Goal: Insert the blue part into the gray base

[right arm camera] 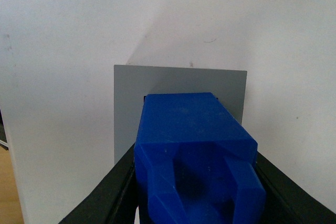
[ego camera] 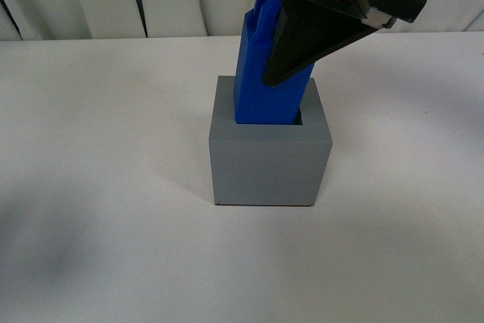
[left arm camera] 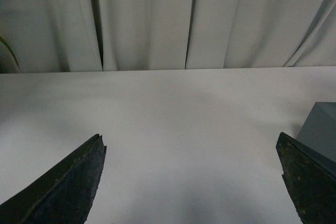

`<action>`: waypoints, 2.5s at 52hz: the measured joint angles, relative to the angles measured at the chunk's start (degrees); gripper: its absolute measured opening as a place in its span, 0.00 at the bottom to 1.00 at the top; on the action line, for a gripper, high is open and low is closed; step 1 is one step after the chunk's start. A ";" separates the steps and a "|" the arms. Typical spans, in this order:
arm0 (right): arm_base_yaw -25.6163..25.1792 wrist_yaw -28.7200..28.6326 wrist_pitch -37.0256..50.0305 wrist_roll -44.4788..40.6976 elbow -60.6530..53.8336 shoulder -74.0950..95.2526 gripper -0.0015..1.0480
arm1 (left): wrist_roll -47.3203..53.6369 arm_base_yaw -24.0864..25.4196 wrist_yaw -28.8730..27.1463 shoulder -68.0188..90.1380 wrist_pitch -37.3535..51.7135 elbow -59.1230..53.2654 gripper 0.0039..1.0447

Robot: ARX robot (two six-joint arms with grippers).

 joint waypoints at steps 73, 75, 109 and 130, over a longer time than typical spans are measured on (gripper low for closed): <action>-0.39 1.66 0.52 -0.24 -0.33 0.09 0.45 | 0.00 0.00 0.00 0.00 0.00 0.00 0.94; -0.39 1.75 0.20 -0.37 0.09 0.31 0.45 | -0.02 0.00 0.00 0.00 0.00 0.00 0.94; -0.42 3.52 -0.02 -0.68 3.52 2.51 0.45 | 0.00 0.00 0.00 0.00 0.00 0.00 0.94; -1.05 5.49 -1.92 -2.71 5.07 4.50 0.45 | 0.00 0.00 0.00 0.00 0.00 0.00 0.94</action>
